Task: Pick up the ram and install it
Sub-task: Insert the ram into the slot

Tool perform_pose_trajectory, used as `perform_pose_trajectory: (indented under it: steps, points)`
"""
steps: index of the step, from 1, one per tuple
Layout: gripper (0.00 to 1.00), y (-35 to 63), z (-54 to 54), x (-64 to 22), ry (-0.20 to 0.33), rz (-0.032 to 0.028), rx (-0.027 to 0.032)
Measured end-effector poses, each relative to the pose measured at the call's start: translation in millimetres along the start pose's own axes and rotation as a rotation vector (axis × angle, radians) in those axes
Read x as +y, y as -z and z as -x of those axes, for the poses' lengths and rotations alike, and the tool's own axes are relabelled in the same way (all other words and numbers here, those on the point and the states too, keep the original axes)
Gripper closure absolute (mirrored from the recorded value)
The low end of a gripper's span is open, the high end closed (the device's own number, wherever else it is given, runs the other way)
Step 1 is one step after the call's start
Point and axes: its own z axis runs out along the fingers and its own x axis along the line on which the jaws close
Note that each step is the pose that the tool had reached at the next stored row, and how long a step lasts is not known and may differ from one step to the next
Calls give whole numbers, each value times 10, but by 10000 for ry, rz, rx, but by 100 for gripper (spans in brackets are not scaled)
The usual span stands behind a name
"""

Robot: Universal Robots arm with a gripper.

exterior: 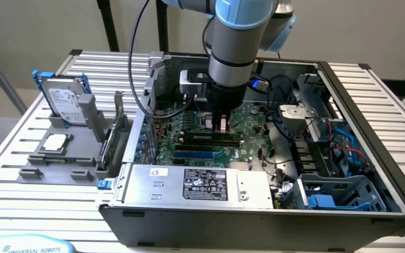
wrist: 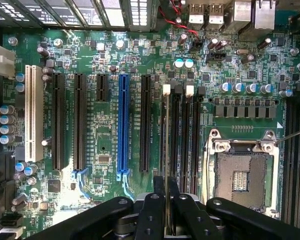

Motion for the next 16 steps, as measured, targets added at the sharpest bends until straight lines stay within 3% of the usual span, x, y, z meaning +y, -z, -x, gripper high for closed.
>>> perform_pose_trajectory:
  steps: [16]
  points:
    - [87,-11,13,6,-111,-6,51]
